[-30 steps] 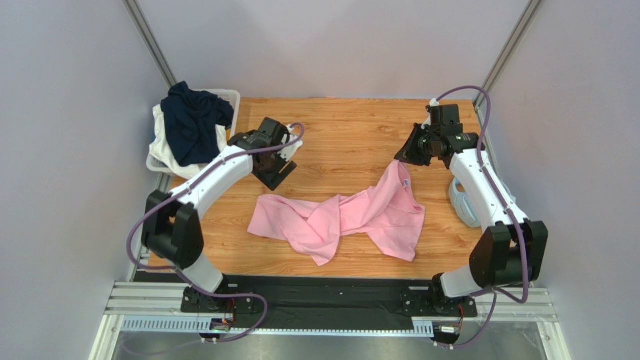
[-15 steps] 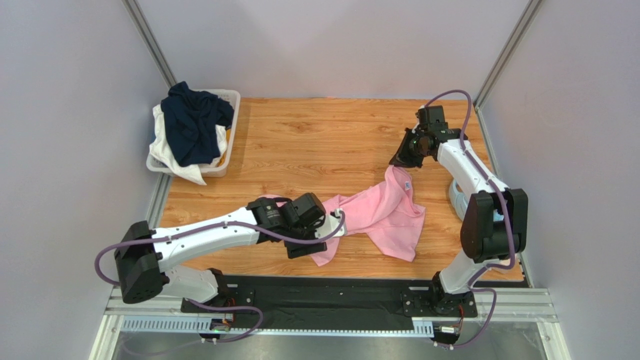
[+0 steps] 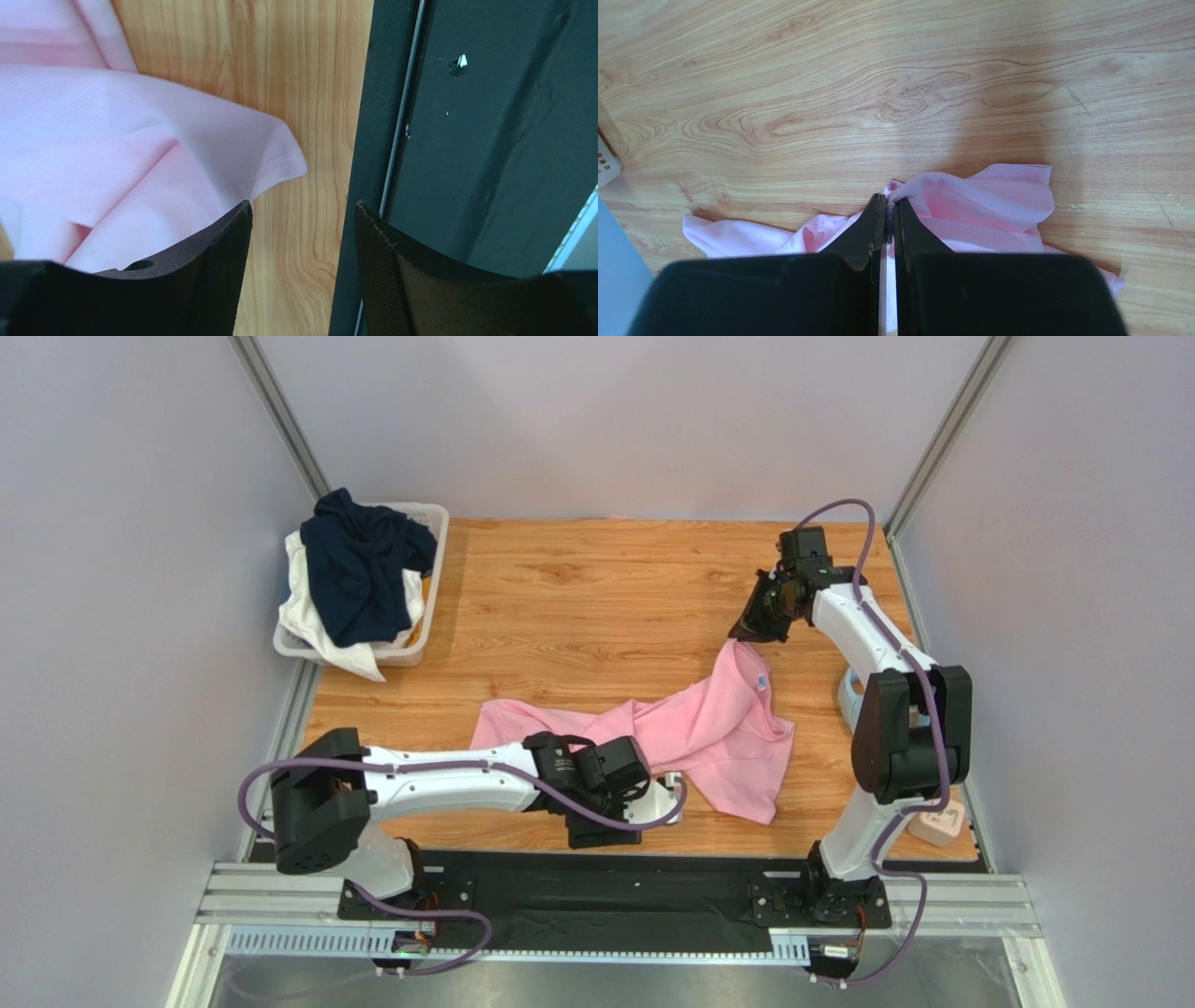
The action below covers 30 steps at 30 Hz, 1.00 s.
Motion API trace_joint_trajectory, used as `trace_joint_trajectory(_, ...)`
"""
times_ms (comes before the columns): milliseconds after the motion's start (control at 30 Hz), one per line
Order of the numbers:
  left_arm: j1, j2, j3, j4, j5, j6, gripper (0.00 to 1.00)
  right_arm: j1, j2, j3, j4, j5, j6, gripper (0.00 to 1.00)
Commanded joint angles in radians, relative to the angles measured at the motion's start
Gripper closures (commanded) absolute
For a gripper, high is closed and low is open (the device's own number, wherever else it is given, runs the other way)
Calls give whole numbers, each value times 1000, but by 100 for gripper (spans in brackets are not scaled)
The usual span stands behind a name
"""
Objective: Fold and stack the t-shirts
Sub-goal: Flatten out the tshirt
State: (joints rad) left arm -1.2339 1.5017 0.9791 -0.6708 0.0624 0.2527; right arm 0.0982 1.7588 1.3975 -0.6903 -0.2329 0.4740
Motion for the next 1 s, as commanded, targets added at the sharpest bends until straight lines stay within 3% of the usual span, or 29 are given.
trace_joint_trajectory(0,-15,61,-2,54,33,-27,38,-6,11,47,25,10,-17,100)
trace_joint_trajectory(467,-10,189,69,94,-24,-12,39,-6,-25,24,26,-11,-28,100)
trace_joint_trajectory(700,51,226,90,103,-19,-12,41,-8,-38,9,32,-20,-29,100)
trace_joint_trajectory(800,95,242,95,114,0,-12,46,-6,-42,5,37,-28,-28,100)
trace_joint_trajectory(967,139,288,112,122,24,-9,68,-6,-42,5,40,-37,-26,100)
